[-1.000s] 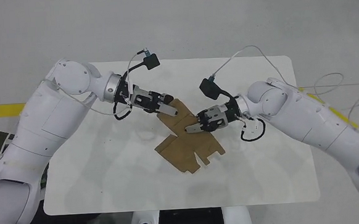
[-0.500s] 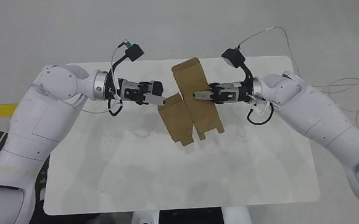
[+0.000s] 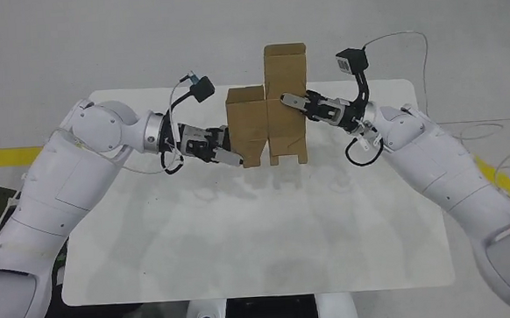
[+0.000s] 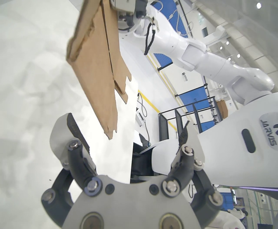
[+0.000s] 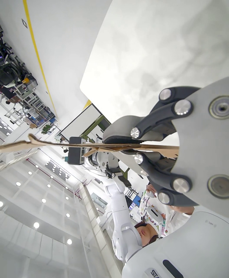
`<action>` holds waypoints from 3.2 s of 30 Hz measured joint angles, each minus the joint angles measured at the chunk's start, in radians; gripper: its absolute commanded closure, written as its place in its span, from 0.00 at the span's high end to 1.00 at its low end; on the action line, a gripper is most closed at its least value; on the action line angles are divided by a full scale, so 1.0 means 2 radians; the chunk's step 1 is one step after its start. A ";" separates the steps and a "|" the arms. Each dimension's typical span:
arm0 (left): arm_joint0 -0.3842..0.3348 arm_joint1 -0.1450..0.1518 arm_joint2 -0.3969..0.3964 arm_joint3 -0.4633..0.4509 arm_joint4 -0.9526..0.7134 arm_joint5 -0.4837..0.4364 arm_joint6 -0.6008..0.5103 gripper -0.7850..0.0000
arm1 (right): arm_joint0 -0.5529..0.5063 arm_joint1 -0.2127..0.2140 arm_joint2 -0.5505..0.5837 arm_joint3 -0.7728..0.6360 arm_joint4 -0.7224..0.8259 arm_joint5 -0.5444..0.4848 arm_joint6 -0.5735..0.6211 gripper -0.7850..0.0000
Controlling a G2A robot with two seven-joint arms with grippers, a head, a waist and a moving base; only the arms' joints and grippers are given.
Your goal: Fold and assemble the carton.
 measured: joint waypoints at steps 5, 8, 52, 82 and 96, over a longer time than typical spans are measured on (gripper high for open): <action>0.000 -0.002 0.006 0.012 0.010 -0.011 0.011 1.00 | -0.008 -0.008 0.016 -0.003 -0.012 0.000 -0.003 0.00; 0.001 -0.003 0.006 0.018 -0.005 -0.015 0.016 1.00 | -0.012 -0.012 0.025 -0.001 -0.017 0.000 -0.003 0.00; -0.018 -0.004 0.039 0.028 -0.071 0.119 -0.120 0.00 | -0.039 -0.011 0.122 0.040 -0.084 0.017 0.125 1.00; -0.062 0.006 0.144 -0.010 -0.093 0.144 -0.144 0.00 | -0.073 0.102 0.036 -0.117 0.039 0.145 0.254 0.42; -0.069 0.008 0.157 -0.004 -0.115 0.137 -0.137 0.00 | -0.055 0.117 -0.009 -0.129 0.073 0.126 0.234 0.00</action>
